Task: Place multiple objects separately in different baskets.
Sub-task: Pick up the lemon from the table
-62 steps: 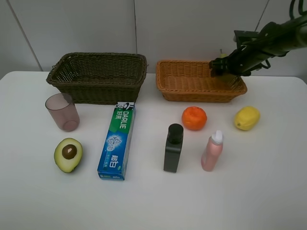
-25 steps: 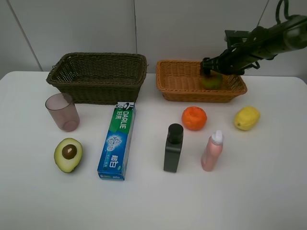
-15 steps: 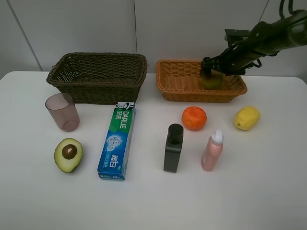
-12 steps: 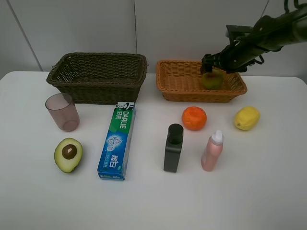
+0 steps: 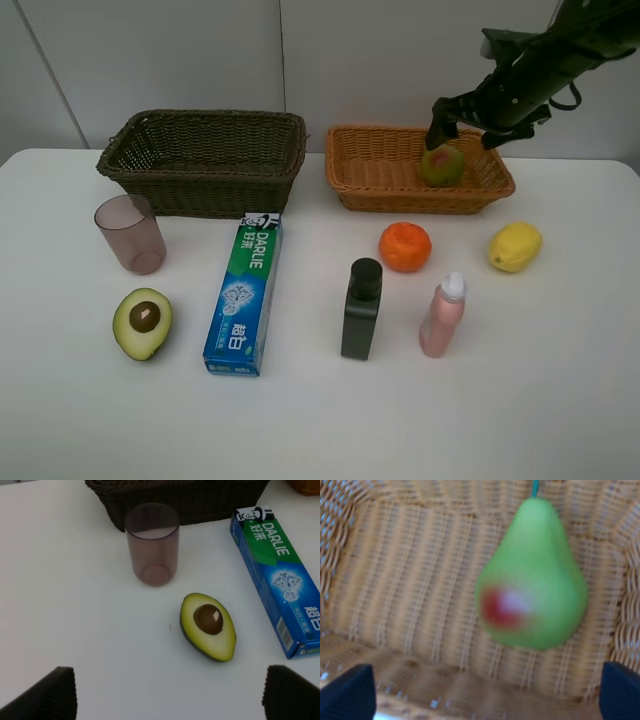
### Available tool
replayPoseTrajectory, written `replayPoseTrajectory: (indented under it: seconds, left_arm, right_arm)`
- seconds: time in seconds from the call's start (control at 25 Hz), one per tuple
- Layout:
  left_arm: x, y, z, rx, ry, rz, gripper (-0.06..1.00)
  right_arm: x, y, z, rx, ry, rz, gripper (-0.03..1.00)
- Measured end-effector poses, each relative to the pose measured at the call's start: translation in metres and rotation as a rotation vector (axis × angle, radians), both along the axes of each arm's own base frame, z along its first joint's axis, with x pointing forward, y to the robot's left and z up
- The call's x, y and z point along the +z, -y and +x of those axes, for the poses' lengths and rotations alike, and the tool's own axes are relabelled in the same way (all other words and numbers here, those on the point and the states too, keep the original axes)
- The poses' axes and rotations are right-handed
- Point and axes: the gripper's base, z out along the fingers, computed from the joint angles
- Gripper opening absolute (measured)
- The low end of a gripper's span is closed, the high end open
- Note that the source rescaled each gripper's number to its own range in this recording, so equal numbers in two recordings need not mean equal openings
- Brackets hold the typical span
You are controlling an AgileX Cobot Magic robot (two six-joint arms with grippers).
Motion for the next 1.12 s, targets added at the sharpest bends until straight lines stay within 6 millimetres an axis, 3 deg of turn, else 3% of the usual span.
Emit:
replayPoseTrajectory:
  seconds: [0.24, 0.84, 1.12]
  left_arm:
    - [0.0, 0.0, 0.0, 0.0, -0.001, 0.0, 0.98]
    - [0.0, 0.0, 0.0, -0.001, -0.005, 0.001, 0.98]
    - [0.0, 0.0, 0.0, -0.001, -0.005, 0.001, 0.98]
  right_arm:
    - [0.009, 0.0, -0.016, 0.031, -0.113, -0.001, 0.91]
    - [-0.015, 0.015, -0.078, 0.061, -0.222, -0.119, 0.91]
    - [-0.03, 0.031, -0.088, -0.127, -0.303, -0.016, 0.91]
